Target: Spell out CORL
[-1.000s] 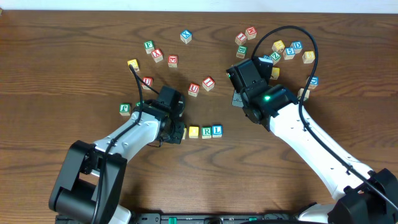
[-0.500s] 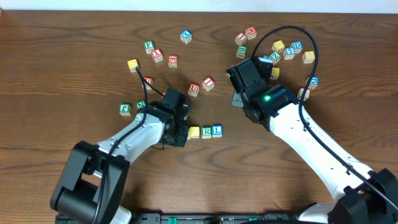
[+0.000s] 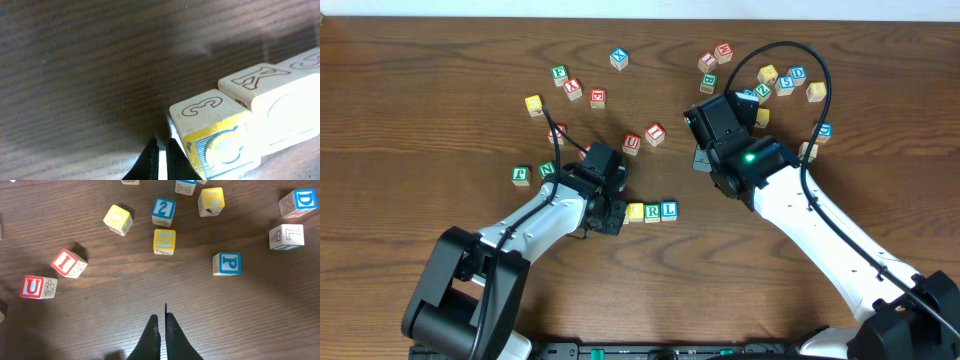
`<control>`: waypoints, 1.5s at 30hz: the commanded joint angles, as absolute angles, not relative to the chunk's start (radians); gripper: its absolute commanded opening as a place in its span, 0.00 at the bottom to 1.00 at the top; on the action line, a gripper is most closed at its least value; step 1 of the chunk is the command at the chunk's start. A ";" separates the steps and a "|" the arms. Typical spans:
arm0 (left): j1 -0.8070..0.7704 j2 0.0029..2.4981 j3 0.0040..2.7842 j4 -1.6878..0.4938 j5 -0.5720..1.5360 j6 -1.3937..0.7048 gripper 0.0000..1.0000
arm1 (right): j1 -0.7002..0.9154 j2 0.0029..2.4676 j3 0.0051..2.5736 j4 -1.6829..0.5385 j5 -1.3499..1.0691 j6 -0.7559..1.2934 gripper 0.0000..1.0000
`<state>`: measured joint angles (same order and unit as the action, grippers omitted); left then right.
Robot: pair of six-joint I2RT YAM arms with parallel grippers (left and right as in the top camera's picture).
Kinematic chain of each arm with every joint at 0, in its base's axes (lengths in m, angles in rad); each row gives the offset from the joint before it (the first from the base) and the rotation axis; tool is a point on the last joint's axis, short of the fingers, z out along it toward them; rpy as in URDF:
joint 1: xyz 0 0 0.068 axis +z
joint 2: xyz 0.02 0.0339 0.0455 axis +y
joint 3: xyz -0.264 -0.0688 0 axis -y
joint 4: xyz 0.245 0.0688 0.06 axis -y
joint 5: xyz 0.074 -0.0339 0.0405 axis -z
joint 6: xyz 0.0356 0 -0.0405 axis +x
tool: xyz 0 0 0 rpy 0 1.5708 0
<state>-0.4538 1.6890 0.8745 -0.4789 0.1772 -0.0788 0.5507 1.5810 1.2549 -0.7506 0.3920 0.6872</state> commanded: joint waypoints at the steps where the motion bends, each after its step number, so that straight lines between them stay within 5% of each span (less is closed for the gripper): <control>1: -0.455 1.695 0.872 -0.464 0.164 -0.087 0.07 | 0.545 1.577 1.248 -0.752 0.397 0.675 0.01; 45: -0.455 1.695 0.872 -0.473 0.176 -0.087 0.08 | 0.545 1.577 1.248 -0.751 0.389 0.664 0.01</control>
<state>-0.4538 1.6890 0.8745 -0.4644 0.1776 -0.0788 0.5507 1.5810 1.2549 -0.7498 0.3843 0.6758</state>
